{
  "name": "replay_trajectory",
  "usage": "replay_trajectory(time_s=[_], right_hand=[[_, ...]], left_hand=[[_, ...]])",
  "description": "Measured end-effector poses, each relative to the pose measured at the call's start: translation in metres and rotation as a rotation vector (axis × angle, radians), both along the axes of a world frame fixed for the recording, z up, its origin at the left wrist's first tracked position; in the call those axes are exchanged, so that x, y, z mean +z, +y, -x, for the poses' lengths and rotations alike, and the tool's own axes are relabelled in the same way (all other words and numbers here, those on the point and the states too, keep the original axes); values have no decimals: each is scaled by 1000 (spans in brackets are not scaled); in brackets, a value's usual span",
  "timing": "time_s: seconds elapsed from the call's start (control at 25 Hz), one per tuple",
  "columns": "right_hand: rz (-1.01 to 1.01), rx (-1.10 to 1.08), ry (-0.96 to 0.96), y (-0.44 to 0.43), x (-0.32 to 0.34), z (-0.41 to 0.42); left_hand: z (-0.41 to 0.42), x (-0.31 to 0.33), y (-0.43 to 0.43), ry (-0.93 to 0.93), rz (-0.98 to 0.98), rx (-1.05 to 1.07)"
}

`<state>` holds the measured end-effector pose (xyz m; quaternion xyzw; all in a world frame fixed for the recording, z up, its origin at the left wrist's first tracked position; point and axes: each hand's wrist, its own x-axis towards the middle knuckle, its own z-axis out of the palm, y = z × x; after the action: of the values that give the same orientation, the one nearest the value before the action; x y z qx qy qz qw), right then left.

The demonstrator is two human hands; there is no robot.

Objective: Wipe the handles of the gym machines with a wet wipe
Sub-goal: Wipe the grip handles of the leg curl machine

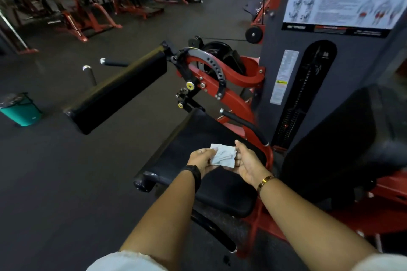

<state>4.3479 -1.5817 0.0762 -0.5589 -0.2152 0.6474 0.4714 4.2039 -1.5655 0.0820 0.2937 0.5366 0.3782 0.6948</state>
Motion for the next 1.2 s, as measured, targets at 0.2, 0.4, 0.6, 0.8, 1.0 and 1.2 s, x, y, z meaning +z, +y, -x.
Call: replay_trajectory(time_s=[0.2,0.4,0.6,0.8,1.0,1.2], right_hand=[[29,-7,56,49,5,52],[50,-24,101,97,6,107],[64,-102,109,122,3,127],[87,-195,91,139,-9,107],[94,-294,120,156,-20,61],[77,-294,140,180,-29,9]], left_hand=[[56,2,51,-43,14,33],[119,-3,115,-95,61,-56],[139,-12,160,-100,107,-148],[110,-28,187,-108,148,-193],[57,-37,210,-100,154,-264],[3,-46,231,-93,154,-266]])
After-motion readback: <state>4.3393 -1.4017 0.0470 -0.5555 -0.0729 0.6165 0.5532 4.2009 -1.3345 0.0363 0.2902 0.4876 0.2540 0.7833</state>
